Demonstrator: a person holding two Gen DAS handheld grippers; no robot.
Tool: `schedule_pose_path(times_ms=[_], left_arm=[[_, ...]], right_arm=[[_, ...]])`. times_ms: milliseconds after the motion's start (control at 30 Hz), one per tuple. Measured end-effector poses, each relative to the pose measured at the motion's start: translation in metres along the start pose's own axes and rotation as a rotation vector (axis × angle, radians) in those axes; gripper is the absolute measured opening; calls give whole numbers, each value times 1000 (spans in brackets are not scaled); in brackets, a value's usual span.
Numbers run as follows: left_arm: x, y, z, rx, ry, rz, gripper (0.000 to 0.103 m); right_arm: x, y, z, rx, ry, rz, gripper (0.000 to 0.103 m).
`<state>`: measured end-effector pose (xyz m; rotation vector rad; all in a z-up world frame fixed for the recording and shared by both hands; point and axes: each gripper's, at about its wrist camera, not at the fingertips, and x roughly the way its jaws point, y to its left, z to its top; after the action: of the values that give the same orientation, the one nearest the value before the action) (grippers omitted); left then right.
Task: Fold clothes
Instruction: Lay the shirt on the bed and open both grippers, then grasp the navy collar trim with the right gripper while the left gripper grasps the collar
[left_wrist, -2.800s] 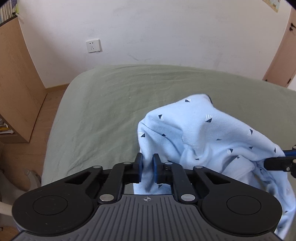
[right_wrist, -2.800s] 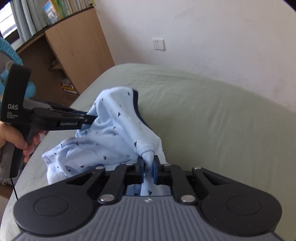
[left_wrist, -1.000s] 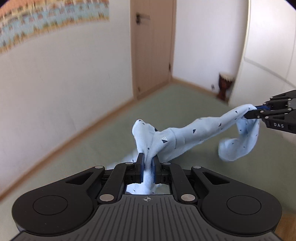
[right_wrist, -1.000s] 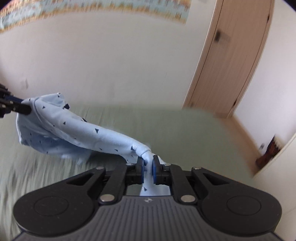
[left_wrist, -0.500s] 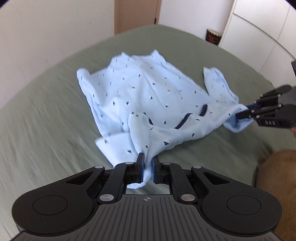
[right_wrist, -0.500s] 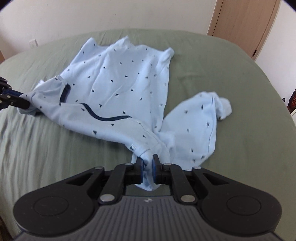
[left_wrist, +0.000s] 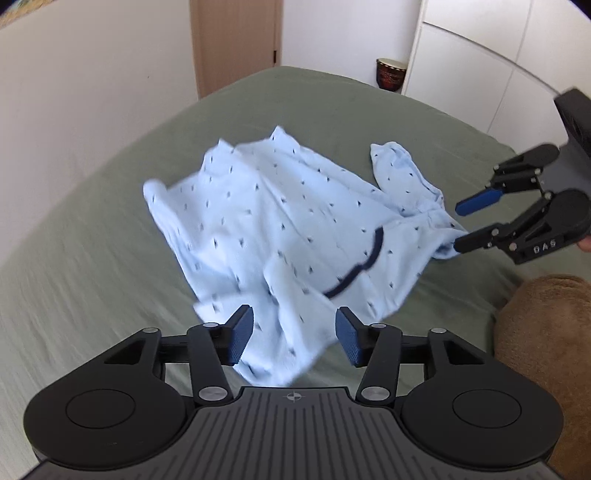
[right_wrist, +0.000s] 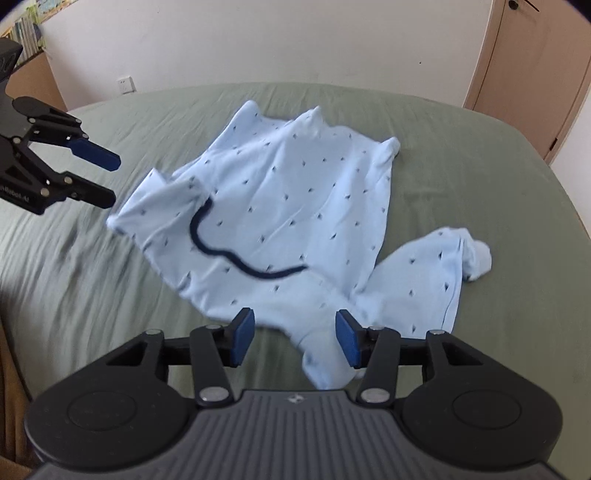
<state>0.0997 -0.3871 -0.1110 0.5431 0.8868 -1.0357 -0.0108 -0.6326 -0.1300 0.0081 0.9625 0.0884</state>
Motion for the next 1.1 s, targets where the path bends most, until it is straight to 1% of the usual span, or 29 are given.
schedule_pose_path(times_ms=[133,267,333,367,400,467,667,800,933,1100], left_arm=[[22,3,16,78,26,-18,48],[40,1,27,161,46,-47,48],[48,0,30,178,52,-60,48],[51,-1,32,180,58,-67,48],[54,-1,33,180,62,-74,48],[60,1,37,187,71,-88,48],[73,-5,38,258,104,-110,48],[81,-1,34,260,138,-124,48],[84,3,25,264,157,-133,48],[83,5,26,243,136,-131,48]], right_arm=[[11,-16,13,2,3,47,52],[26,-23,23,-47,29,79,51],[35,-26,28,-66,46,91,50],[39,-28,31,-73,54,98,47],[44,-29,33,-77,64,109,41],[54,-31,37,-82,84,132,36],[75,-26,40,-138,137,168,36],[83,-24,40,-172,165,175,36],[90,-28,40,-176,187,177,36],[94,-33,36,-160,200,182,36]])
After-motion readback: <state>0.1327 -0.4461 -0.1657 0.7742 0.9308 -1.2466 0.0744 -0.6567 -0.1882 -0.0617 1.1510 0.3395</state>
